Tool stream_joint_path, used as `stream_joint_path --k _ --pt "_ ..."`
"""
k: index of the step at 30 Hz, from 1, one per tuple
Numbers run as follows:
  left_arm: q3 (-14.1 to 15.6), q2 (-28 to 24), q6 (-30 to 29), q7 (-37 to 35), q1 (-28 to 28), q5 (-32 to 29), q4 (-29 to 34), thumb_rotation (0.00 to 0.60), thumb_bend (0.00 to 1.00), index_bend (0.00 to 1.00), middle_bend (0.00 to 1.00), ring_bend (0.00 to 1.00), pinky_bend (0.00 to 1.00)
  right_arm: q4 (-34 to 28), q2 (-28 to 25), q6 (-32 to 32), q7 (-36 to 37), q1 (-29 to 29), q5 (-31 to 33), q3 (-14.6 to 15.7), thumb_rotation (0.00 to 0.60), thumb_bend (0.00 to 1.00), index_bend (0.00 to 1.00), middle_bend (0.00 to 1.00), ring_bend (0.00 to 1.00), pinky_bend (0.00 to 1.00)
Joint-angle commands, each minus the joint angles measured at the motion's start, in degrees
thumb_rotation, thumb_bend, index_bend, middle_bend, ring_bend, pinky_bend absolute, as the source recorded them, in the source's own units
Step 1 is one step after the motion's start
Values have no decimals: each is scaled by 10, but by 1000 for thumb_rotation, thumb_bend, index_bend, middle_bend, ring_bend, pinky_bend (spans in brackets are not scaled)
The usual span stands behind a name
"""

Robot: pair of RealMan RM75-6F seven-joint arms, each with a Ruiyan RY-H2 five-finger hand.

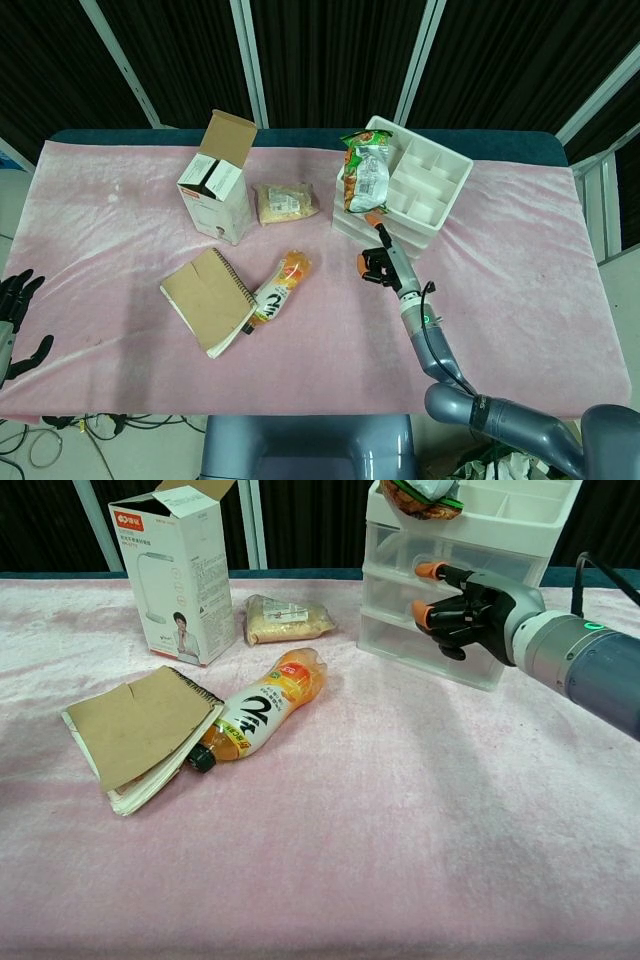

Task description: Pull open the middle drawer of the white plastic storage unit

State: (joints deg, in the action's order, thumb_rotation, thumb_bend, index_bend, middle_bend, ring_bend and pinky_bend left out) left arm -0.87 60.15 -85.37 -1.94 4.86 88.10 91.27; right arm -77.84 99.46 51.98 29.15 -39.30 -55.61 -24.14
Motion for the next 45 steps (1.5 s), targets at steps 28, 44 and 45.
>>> stream_joint_path --k 28,44,45 --pt "-2 -1 3 3 -1 -8 4 600 355 68 15 0 0 -6 -1 -47 4 -4 -5 -17 600 527 0 795 840 869" --pt "-2 -2 6 9 -1 -12 7 600 355 72 15 0 0 -33 -7 -46 12 7 -30 -2 600 528 0 795 839 869" --pt "-2 -3 6 9 -1 -12 7 600 355 73 15 0 0 -35 -8 -45 13 7 -33 -1 600 528 0 795 839 870"
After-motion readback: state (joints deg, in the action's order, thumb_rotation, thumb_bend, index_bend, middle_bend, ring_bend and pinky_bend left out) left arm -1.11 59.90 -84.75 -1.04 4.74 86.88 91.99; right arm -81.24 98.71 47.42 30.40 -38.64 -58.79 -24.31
